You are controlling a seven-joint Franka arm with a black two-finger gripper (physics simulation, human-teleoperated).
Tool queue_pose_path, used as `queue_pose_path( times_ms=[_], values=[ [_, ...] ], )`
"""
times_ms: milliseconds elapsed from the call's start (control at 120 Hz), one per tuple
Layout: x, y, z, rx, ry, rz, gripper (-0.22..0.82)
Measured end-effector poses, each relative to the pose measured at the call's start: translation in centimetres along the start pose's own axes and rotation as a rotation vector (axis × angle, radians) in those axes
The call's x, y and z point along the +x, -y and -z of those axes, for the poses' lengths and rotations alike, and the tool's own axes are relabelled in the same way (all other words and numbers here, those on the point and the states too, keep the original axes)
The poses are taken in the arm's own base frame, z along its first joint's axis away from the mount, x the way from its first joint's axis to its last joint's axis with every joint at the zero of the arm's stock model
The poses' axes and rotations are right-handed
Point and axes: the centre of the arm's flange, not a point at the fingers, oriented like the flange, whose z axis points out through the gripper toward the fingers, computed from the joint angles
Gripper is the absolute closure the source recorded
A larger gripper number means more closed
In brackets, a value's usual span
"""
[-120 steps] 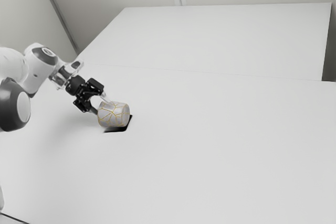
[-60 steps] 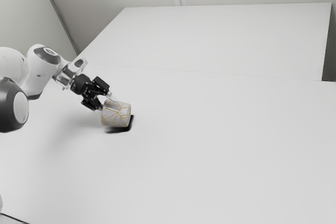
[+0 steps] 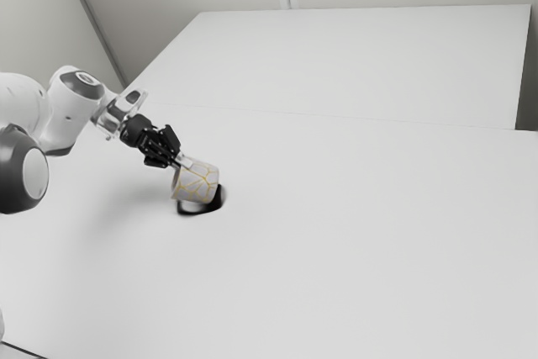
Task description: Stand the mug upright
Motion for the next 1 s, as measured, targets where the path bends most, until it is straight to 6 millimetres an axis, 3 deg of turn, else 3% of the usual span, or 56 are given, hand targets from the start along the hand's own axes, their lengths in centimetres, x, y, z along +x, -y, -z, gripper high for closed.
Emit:
queue_pose_path(
  times_ms=[217,400,533,767,1000],
  values=[
    [-0.2,-1.9,0.8,0.006,-0.013,-0.035,0.77],
    [-1.7,-5.9,1.8,0.08,-0.01,-0.108,0.78],
    [-4.0,-8.7,0.7,0.214,0.02,-0.186,0.79],
    [-4.9,-14.9,-1.5,0.556,0.088,-0.388,0.78],
    [-6.3,-17.4,-5.1,0.839,0.146,-0.497,0.78]
  ],
)
